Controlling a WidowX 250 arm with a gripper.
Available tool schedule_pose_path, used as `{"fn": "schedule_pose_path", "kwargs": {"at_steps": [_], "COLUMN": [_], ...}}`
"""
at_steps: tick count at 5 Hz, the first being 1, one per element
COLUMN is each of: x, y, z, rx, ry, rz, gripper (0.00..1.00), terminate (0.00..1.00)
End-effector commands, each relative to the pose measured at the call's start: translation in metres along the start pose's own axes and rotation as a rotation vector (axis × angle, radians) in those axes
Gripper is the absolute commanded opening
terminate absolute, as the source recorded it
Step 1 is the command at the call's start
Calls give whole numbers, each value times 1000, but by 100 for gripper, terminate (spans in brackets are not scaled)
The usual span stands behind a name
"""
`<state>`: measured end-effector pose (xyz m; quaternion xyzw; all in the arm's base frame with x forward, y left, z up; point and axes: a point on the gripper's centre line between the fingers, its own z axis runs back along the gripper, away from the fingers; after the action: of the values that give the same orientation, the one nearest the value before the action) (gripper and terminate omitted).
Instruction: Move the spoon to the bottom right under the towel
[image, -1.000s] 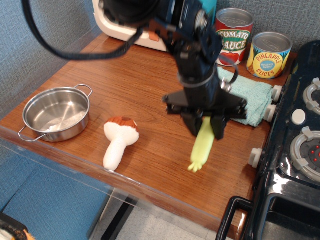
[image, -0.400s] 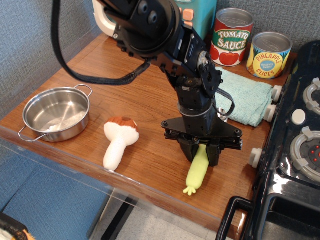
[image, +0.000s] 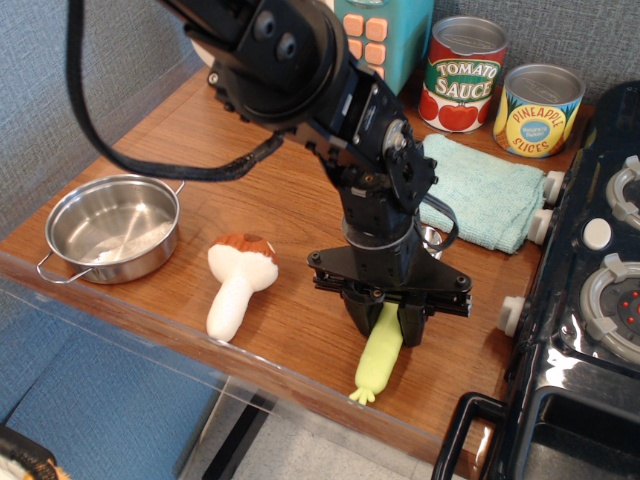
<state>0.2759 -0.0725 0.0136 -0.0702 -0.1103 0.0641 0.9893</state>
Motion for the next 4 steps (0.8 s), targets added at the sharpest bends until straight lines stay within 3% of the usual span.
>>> {"fn": "schedule_pose_path", "kwargs": {"at_steps": [1,3,4], "x": [8,13,14], "y": [-9,-17,-16], "z": [37,72,69], "rx": [-45,-59,-18], "ry": [-118,-192,-177], "rz": [-15,-41,-18], "gripper": [100,100,100], "terminate": [0,0,0]}}
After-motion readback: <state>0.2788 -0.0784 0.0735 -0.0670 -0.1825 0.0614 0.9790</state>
